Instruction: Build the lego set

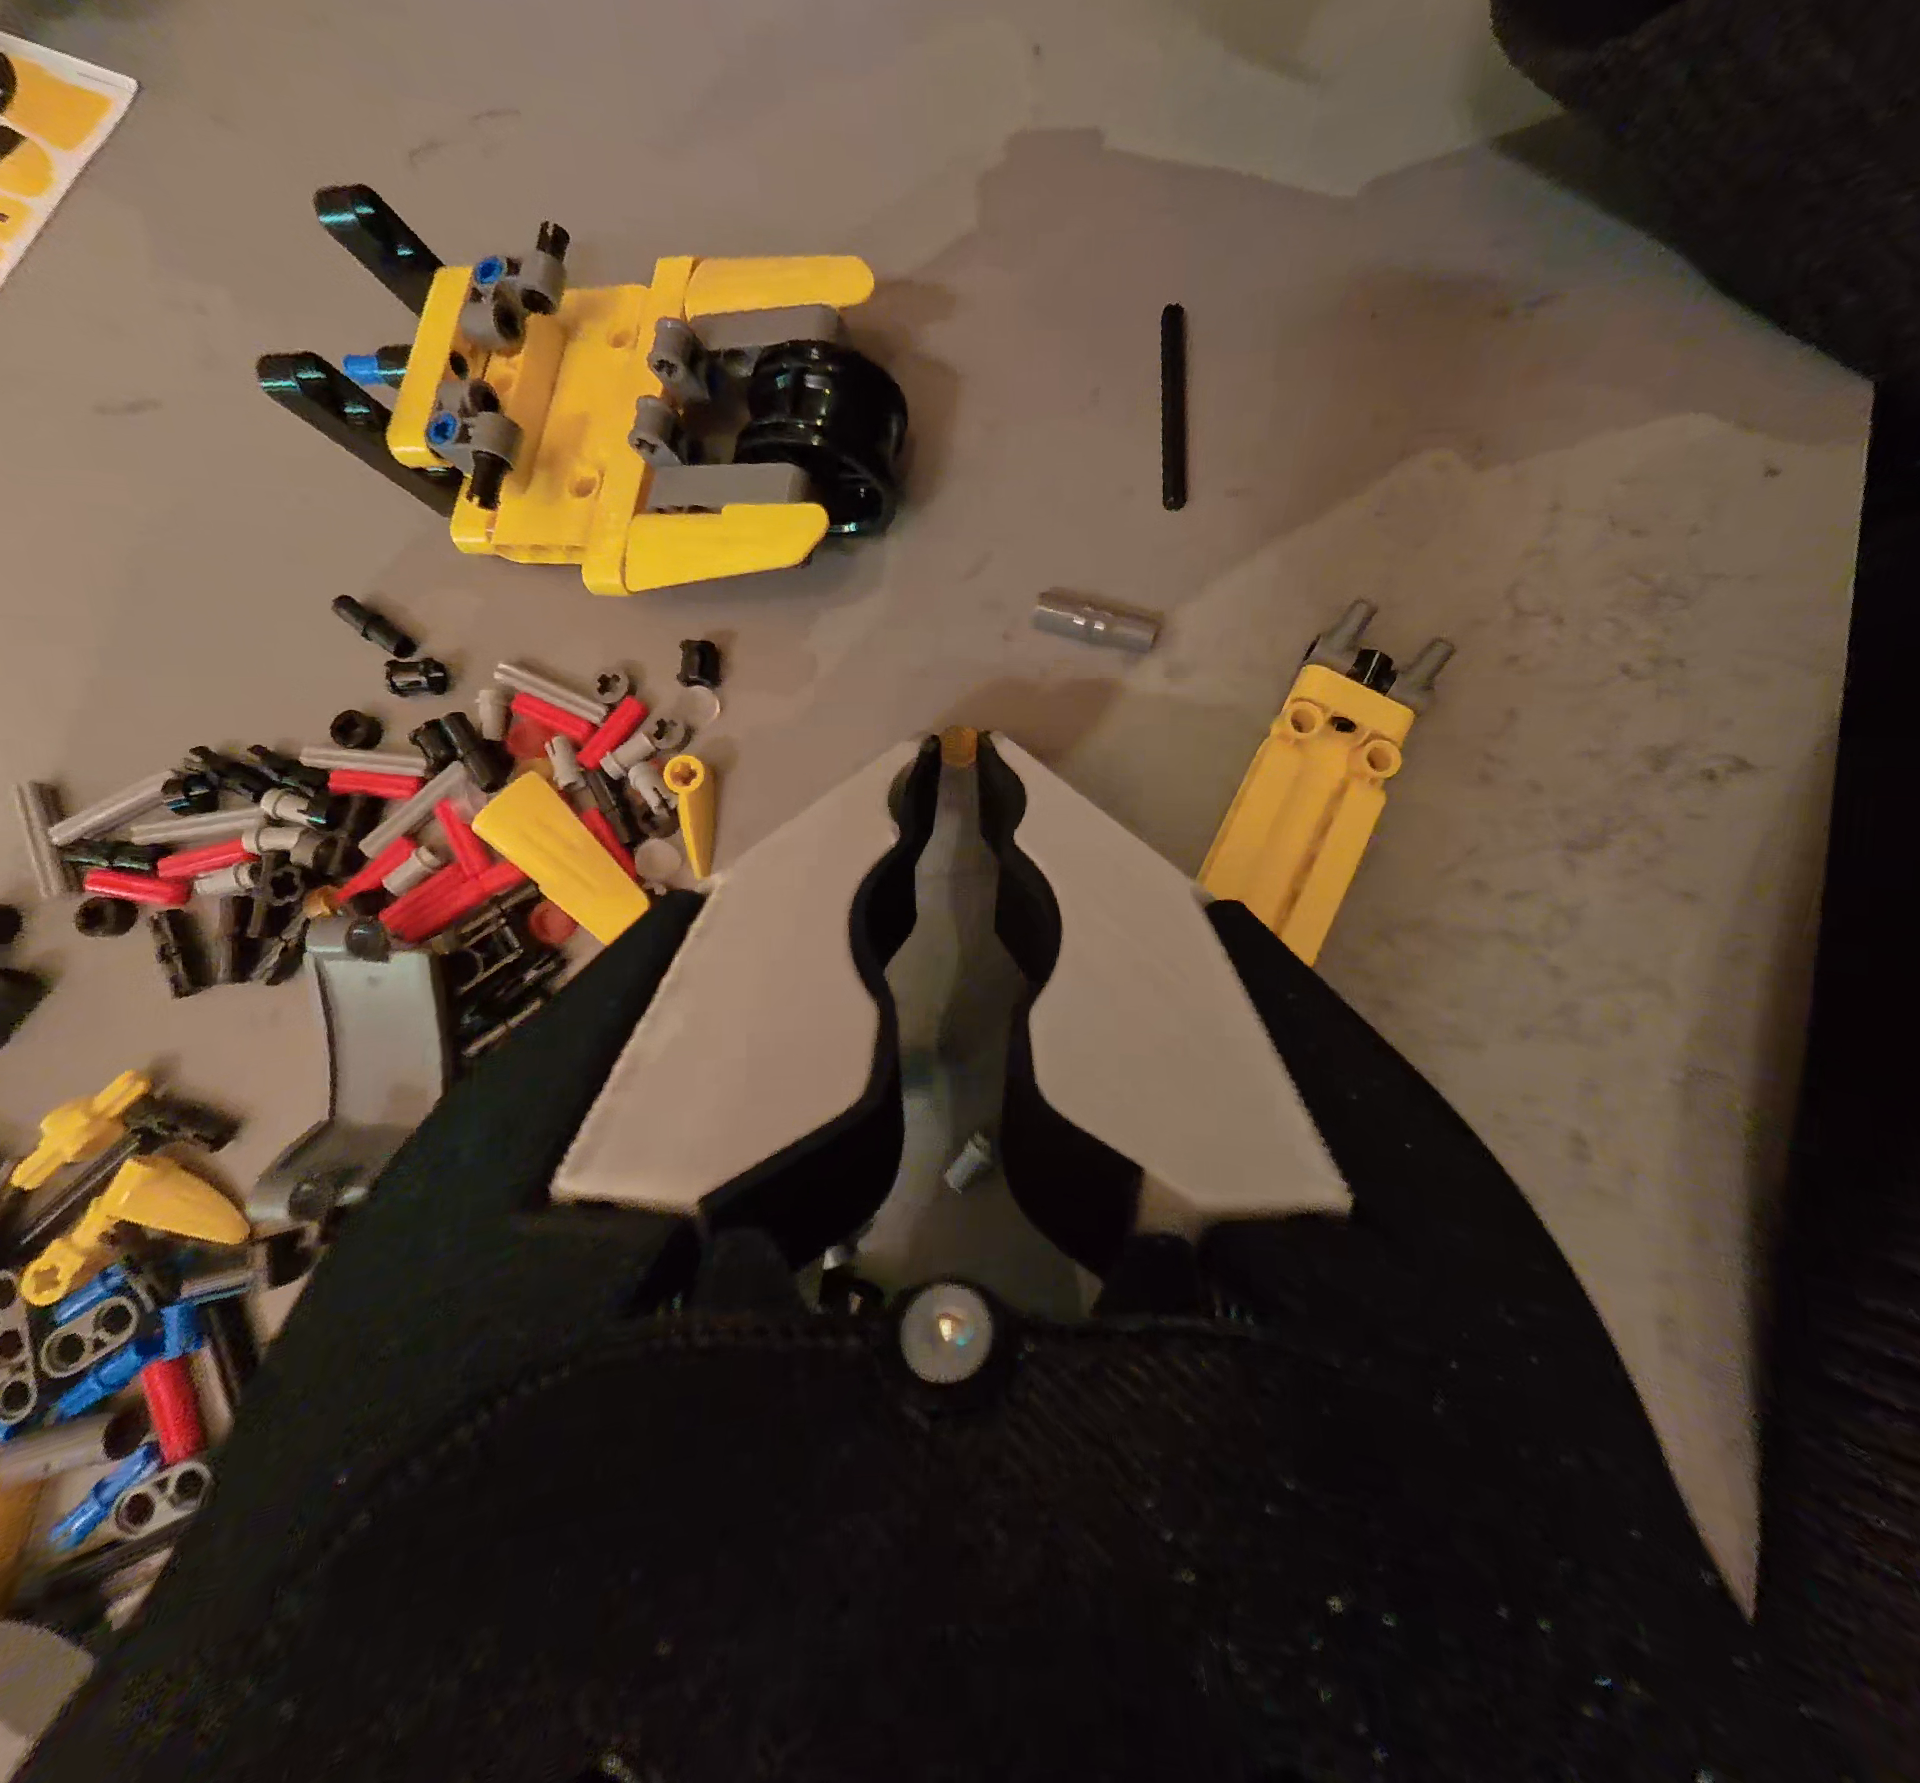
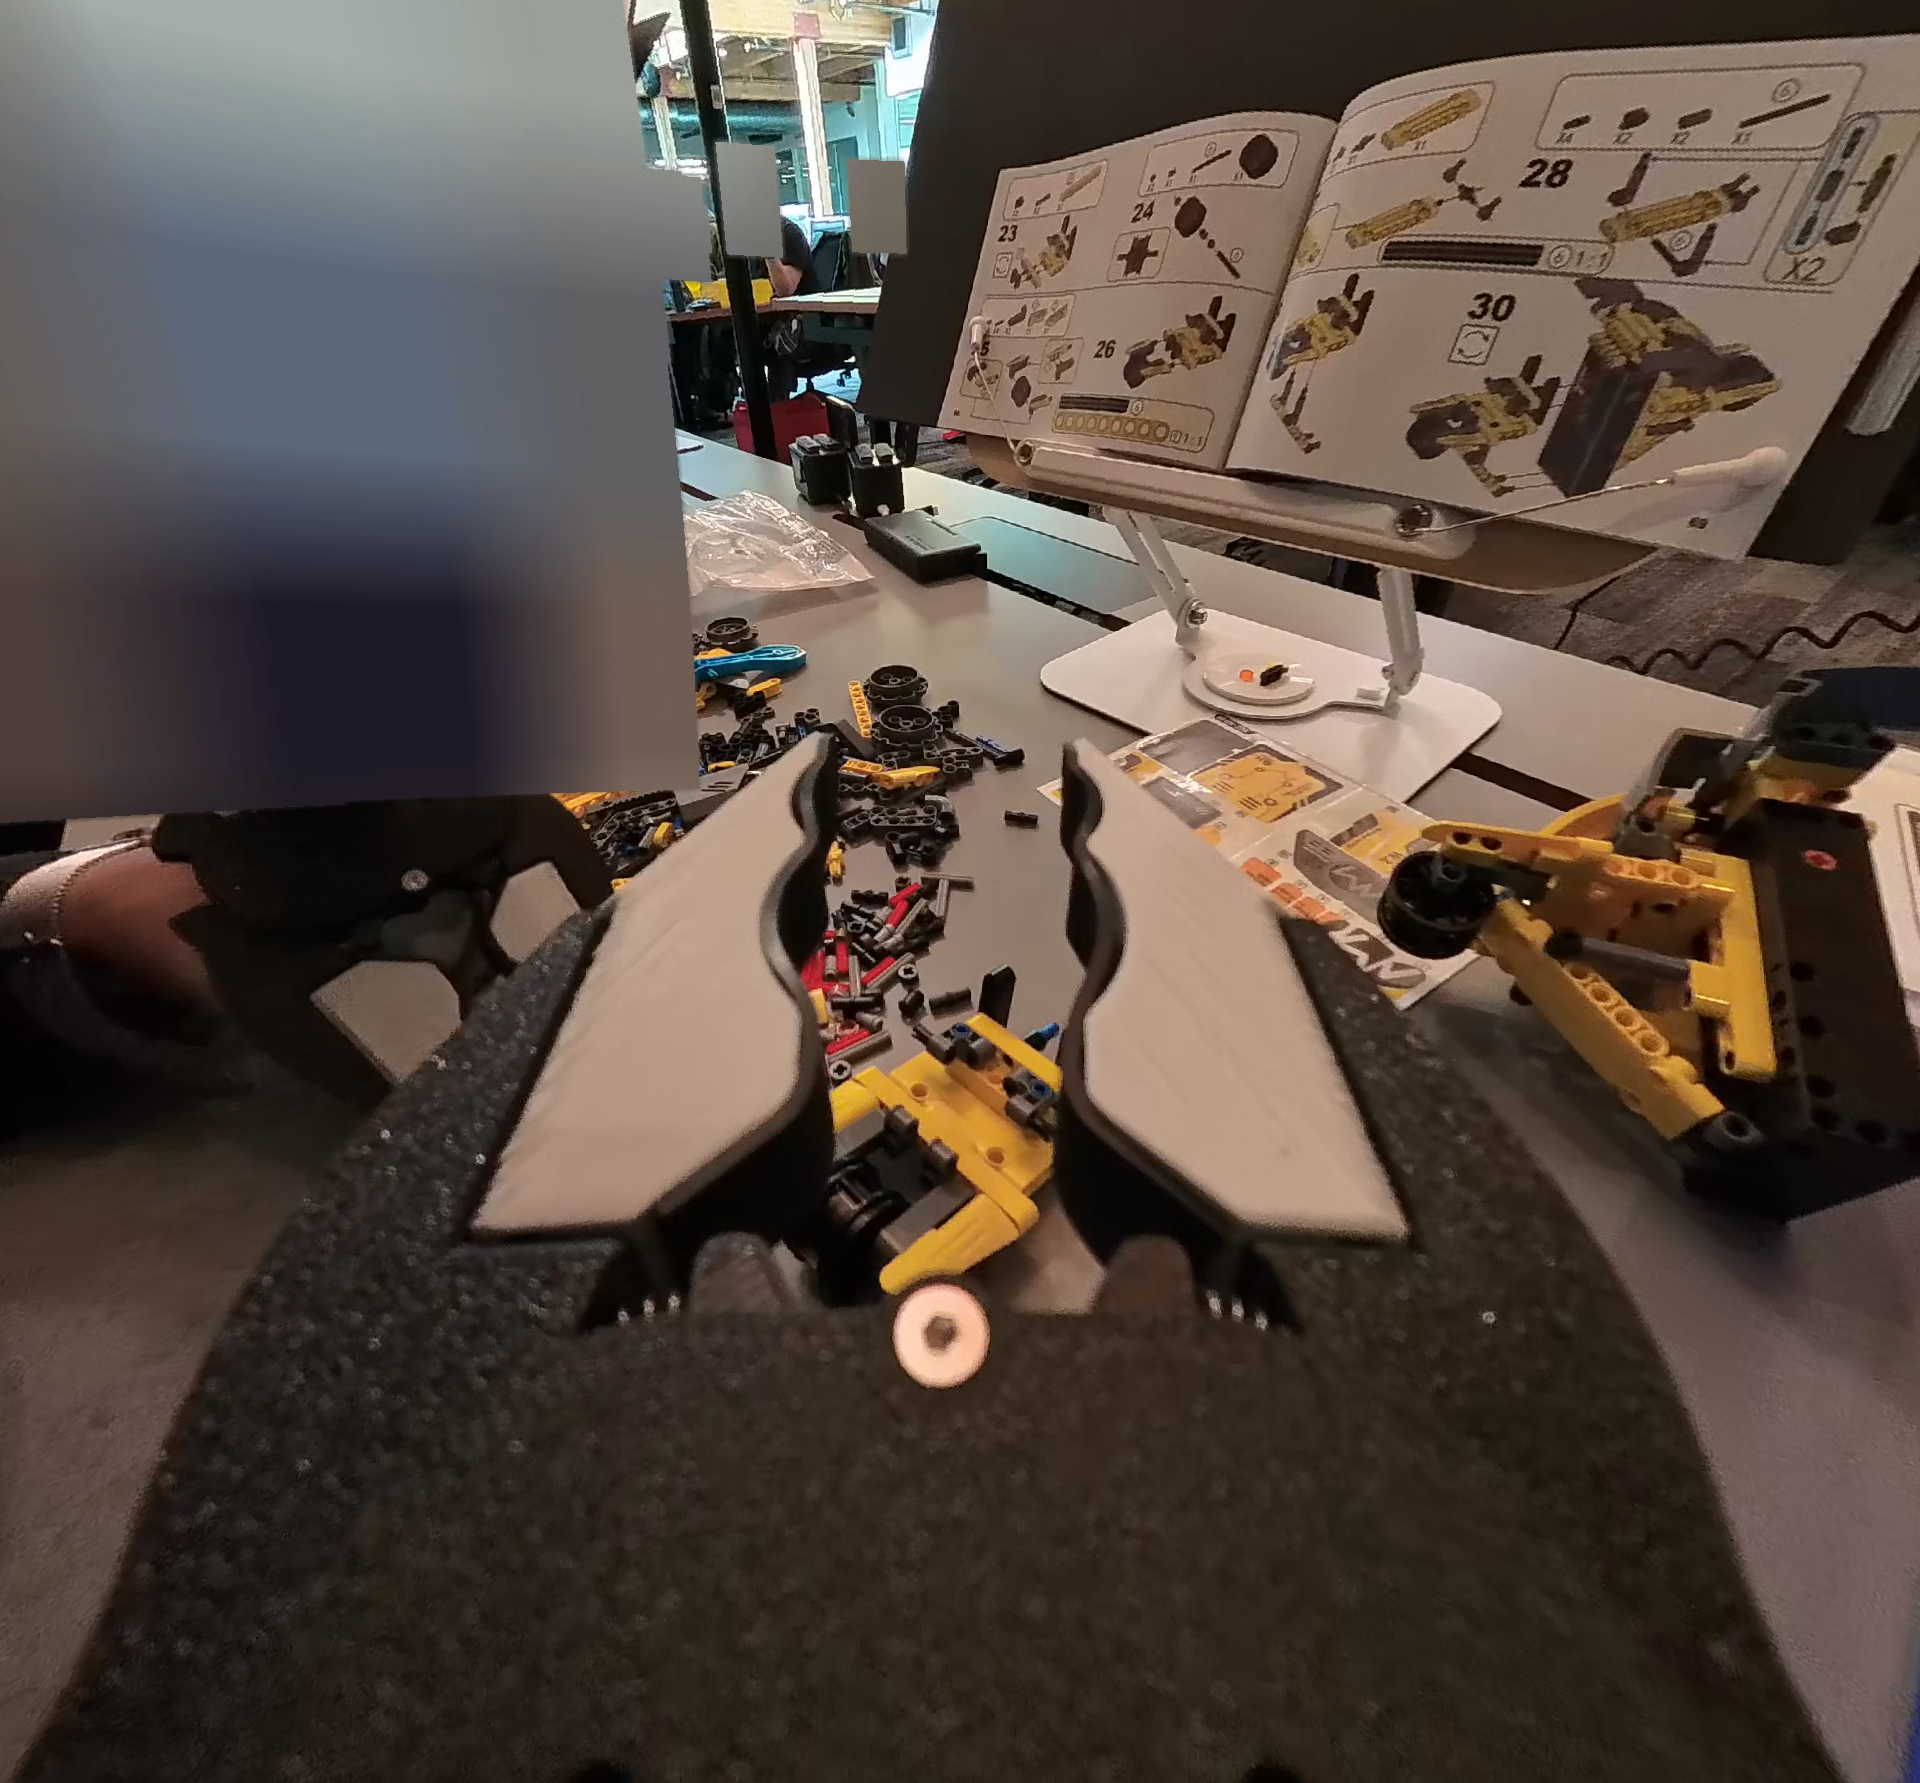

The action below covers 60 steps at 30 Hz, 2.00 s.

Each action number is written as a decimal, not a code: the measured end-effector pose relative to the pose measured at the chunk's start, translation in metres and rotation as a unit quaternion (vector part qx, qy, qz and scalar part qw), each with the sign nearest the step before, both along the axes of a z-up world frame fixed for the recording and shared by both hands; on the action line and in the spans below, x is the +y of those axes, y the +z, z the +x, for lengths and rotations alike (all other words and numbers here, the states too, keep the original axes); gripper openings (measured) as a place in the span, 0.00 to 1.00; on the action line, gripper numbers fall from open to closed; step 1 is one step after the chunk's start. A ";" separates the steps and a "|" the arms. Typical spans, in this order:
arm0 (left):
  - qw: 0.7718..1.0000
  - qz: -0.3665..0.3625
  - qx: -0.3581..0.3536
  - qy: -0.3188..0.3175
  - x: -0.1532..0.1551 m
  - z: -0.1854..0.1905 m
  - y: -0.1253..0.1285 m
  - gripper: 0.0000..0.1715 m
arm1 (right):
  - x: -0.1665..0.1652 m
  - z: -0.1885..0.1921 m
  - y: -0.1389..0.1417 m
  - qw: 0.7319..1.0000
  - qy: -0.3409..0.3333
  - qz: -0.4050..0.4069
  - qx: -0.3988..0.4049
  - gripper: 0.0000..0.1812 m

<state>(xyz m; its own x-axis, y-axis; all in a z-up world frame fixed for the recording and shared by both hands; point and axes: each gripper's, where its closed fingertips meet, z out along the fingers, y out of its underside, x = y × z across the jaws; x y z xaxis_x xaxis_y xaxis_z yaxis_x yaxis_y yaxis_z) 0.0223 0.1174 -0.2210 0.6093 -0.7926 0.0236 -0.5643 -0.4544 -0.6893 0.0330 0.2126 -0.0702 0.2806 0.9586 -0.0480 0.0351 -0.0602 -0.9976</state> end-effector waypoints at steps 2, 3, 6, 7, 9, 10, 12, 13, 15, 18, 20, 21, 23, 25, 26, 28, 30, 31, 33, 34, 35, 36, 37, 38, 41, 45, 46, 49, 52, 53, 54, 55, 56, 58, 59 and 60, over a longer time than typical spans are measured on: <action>1.000 0.006 -0.001 0.011 0.002 -0.008 0.005 0.02 | 0.000 0.001 0.001 1.000 0.000 -0.001 0.002 0.23; 1.000 0.010 0.002 0.025 0.005 -0.017 0.007 0.02 | 0.000 0.001 0.001 1.000 0.000 -0.001 0.002 0.23; 0.996 0.016 0.012 0.084 0.014 -0.058 0.013 0.02 | 0.001 0.002 0.001 1.000 -0.002 -0.001 0.003 0.23; 0.994 0.016 0.016 0.105 0.016 -0.073 0.014 0.02 | 0.001 0.002 0.001 1.000 -0.002 -0.001 0.003 0.23; 0.990 0.016 0.023 0.141 0.016 -0.102 0.015 0.02 | 0.001 0.002 0.001 1.000 -0.001 -0.001 0.004 0.23; 0.987 0.016 0.025 0.156 0.015 -0.114 0.016 0.02 | 0.001 0.001 0.001 1.000 -0.001 -0.001 0.003 0.23; 0.983 0.017 0.027 0.181 0.014 -0.134 0.017 0.02 | 0.001 0.001 -0.001 1.000 -0.002 -0.001 0.000 0.23; 0.981 0.017 0.027 0.191 0.013 -0.142 0.017 0.02 | 0.001 0.000 -0.001 1.000 -0.002 -0.002 -0.001 0.23; 0.979 0.016 0.021 0.204 0.011 -0.151 0.017 0.02 | 0.002 0.000 -0.003 1.000 -0.002 -0.004 -0.003 0.23; 0.977 0.008 -0.005 0.212 0.009 -0.155 0.018 0.10 | 0.003 0.000 -0.004 1.000 -0.004 -0.006 -0.005 0.23; 0.975 0.007 -0.012 0.224 0.010 -0.160 0.018 0.15 | 0.004 0.000 -0.006 1.000 -0.004 -0.009 -0.005 0.23; 0.973 0.015 -0.010 0.232 0.012 -0.164 0.020 0.15 | 0.005 0.000 -0.006 1.000 -0.005 -0.010 -0.005 0.23; 0.968 0.026 -0.011 0.248 0.014 -0.174 0.024 0.15 | 0.006 0.000 -0.007 1.000 -0.005 -0.012 -0.004 0.23; 0.963 0.036 -0.017 0.265 0.016 -0.184 0.030 0.15 | 0.006 0.000 -0.008 1.000 -0.005 -0.014 -0.005 0.23; 0.960 0.042 -0.017 0.275 0.017 -0.190 0.033 0.15 | 0.006 0.000 -0.008 1.000 -0.005 -0.014 -0.006 0.23; 0.955 0.053 -0.014 0.292 0.019 -0.202 0.040 0.15 | 0.006 -0.001 -0.009 1.000 -0.005 -0.014 -0.008 0.23; 0.951 0.065 -0.011 0.303 0.021 -0.211 0.049 0.15 | 0.007 -0.001 -0.010 1.000 -0.005 -0.014 -0.010 0.23; 0.949 0.074 -0.009 0.306 0.023 -0.216 0.055 0.15 | 0.007 -0.001 -0.011 1.000 -0.006 -0.015 -0.011 0.23; 0.946 0.092 -0.002 0.310 0.027 -0.224 0.068 0.15 | 0.007 -0.001 -0.012 1.000 -0.006 -0.016 -0.012 0.23; 0.945 0.099 0.002 0.311 0.030 -0.227 0.074 0.15 | 0.007 -0.001 -0.012 1.000 -0.005 -0.017 -0.012 0.23; 0.945 0.105 0.004 0.311 0.033 -0.231 0.077 0.15 | 0.008 -0.001 -0.012 1.000 -0.006 -0.017 -0.013 0.23; 0.944 0.110 0.002 0.311 0.037 -0.234 0.079 0.15 | 0.007 -0.001 -0.012 1.000 -0.006 -0.017 -0.013 0.23; 0.944 0.110 -0.004 0.312 0.040 -0.237 0.079 0.15 | 0.007 -0.001 -0.012 1.000 -0.006 -0.016 -0.013 0.23; 0.944 0.106 -0.016 0.313 0.043 -0.237 0.076 0.15 | 0.007 -0.001 -0.012 1.000 -0.006 -0.014 -0.014 0.23; 0.945 0.085 -0.066 0.310 0.043 -0.232 0.063 0.14 | 0.009 -0.001 -0.013 1.000 -0.012 -0.011 -0.018 0.23; 0.940 0.076 -0.063 0.327 0.032 -0.241 0.050 0.15 | 0.010 -0.002 -0.017 1.000 -0.006 -0.024 -0.017 0.23; 0.938 0.079 -0.064 0.332 0.030 -0.244 0.050 0.15 | 0.010 -0.003 -0.017 1.000 -0.004 -0.026 -0.016 0.23; 0.932 0.084 -0.083 0.342 0.023 -0.249 0.052 0.14 | 0.011 -0.003 -0.020 0.999 -0.006 -0.029 -0.019 0.23; 0.928 0.094 -0.106 0.344 0.019 -0.250 0.053 0.13 | 0.013 -0.003 -0.023 0.999 -0.008 -0.033 -0.022 0.23; 0.928 0.095 -0.114 0.343 0.019 -0.249 0.053 0.13 | 0.013 -0.003 -0.024 0.999 -0.007 -0.036 -0.021 0.23; 0.927 0.095 -0.120 0.342 0.018 -0.249 0.052 0.12 | 0.013 -0.004 -0.024 0.999 -0.006 -0.038 -0.022 0.23; 0.927 0.097 -0.123 0.341 0.017 -0.249 0.053 0.12 | 0.013 -0.004 -0.025 0.999 -0.005 -0.040 -0.022 0.23; 0.926 0.105 -0.124 0.341 0.017 -0.249 0.054 0.11 | 0.013 -0.005 -0.026 0.999 -0.004 -0.040 -0.023 0.23; 0.924 0.128 -0.125 0.337 0.017 -0.250 0.061 0.10 | 0.012 -0.006 -0.027 0.999 -0.003 -0.040 -0.026 0.23; 0.923 0.139 -0.126 0.336 0.017 -0.250 0.065 0.09 | 0.012 -0.007 -0.028 0.999 -0.003 -0.039 -0.028 0.23; 0.922 0.147 -0.126 0.337 0.017 -0.250 0.067 0.09 | 0.012 -0.007 -0.029 0.999 -0.002 -0.039 -0.029 0.23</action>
